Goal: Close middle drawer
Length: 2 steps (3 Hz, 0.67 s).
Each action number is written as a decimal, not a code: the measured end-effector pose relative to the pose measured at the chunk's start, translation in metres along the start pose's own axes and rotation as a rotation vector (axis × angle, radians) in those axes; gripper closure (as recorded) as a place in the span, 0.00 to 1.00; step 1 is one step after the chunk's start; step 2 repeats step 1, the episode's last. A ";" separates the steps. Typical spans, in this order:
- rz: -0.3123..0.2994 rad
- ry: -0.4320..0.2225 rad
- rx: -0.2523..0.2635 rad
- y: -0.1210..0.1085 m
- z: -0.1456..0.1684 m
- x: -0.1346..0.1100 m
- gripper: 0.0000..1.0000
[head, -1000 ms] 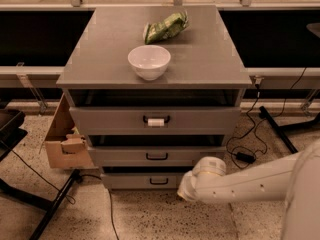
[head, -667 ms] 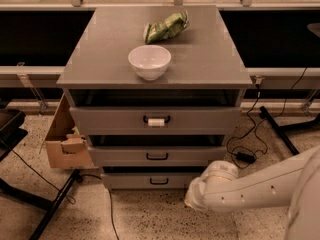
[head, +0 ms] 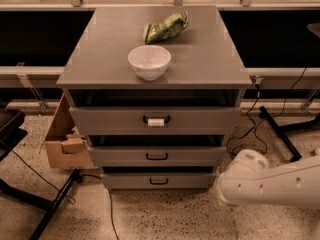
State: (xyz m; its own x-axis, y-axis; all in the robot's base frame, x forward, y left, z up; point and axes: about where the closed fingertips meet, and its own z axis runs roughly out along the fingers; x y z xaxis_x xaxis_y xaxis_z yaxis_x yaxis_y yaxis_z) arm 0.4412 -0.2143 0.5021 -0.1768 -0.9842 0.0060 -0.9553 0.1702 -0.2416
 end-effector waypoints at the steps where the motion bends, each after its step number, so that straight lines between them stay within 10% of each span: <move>1: 0.197 0.096 0.023 -0.052 -0.070 0.077 1.00; 2: 0.197 0.096 0.023 -0.052 -0.070 0.077 1.00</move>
Offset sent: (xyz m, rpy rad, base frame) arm 0.0000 0.0000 0.0000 0.0000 0.0000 0.0000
